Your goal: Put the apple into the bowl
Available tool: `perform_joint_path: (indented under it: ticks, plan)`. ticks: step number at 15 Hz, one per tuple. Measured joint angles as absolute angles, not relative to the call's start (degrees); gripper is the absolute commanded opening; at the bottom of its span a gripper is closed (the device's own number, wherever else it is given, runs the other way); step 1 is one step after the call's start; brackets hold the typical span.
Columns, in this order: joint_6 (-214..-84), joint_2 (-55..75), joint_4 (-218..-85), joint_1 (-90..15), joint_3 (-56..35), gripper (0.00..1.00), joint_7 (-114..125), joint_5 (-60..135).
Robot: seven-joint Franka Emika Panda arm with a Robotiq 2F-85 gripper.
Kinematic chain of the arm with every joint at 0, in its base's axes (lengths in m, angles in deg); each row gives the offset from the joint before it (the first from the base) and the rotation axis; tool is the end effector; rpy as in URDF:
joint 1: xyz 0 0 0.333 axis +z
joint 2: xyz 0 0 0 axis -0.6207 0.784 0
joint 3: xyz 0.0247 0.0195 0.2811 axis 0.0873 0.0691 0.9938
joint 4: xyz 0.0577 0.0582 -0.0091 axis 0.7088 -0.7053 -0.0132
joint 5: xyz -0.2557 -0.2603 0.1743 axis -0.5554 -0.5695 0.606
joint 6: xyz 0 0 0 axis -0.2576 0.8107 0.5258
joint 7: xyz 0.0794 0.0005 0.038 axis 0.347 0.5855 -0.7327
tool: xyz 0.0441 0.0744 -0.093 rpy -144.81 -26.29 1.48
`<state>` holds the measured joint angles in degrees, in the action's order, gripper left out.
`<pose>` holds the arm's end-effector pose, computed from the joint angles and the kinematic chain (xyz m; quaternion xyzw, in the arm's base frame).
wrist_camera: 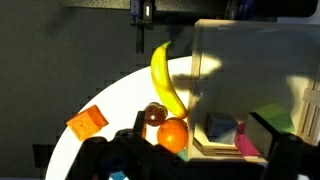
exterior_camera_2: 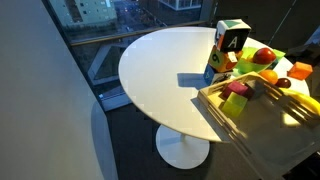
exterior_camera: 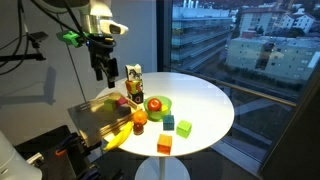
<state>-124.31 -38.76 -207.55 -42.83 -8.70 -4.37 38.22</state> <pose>0.3820 -0.0448 0.3802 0.9986 0.0037 -0.0519 0.0037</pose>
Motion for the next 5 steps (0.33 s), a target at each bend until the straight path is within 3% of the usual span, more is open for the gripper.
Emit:
perform_joint_path:
  ticks: [5]
  plan:
    - [-124.1,-39.7,-207.5,-42.8,-8.5,1.00,-3.8,38.2]
